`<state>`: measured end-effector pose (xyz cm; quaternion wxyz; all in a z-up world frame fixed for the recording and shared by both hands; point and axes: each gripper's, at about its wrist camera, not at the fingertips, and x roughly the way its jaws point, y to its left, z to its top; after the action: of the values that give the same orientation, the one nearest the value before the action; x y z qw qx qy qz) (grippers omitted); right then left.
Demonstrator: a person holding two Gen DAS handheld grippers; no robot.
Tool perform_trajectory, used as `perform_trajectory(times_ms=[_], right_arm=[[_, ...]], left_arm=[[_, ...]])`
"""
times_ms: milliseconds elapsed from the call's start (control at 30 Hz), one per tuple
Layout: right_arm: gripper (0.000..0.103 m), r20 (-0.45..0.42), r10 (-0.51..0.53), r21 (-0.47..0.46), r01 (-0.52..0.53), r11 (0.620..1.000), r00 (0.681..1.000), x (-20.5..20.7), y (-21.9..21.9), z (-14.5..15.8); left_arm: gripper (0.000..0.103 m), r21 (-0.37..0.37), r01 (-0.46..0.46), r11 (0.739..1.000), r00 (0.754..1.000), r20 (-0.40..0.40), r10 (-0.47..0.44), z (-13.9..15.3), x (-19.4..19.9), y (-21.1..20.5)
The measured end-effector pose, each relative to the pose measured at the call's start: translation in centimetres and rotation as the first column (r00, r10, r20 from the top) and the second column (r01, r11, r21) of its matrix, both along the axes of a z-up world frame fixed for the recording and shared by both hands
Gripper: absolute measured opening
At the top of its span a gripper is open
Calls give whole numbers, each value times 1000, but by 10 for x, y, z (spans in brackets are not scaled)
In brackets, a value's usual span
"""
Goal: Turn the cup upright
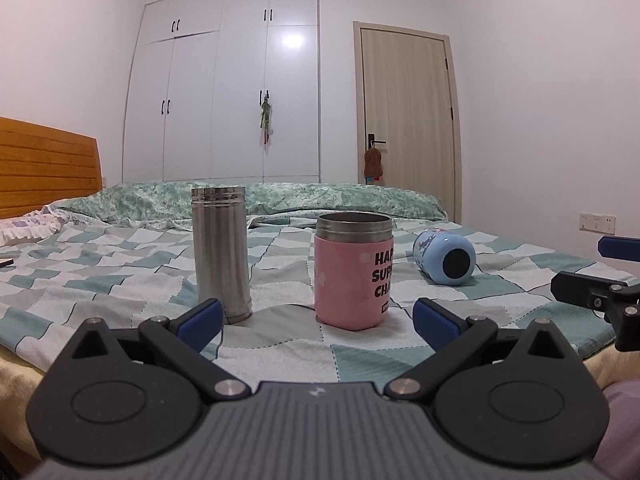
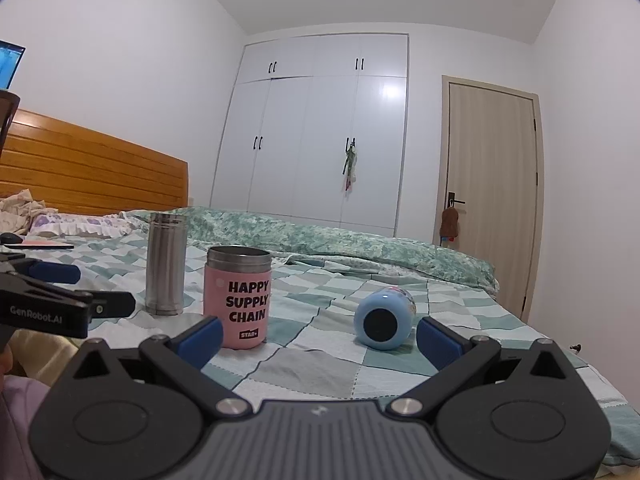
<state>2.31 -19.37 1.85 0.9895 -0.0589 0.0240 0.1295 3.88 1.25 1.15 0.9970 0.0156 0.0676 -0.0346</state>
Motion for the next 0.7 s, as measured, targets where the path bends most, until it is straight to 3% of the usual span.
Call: perform_trajectory(times_ms=[700], right_arm=[[103,5,-3,-3,3,1000,1000,0,2,-2]], left_arm=[[103,-10,0,1000,1000,17,1,-1,-1,1]])
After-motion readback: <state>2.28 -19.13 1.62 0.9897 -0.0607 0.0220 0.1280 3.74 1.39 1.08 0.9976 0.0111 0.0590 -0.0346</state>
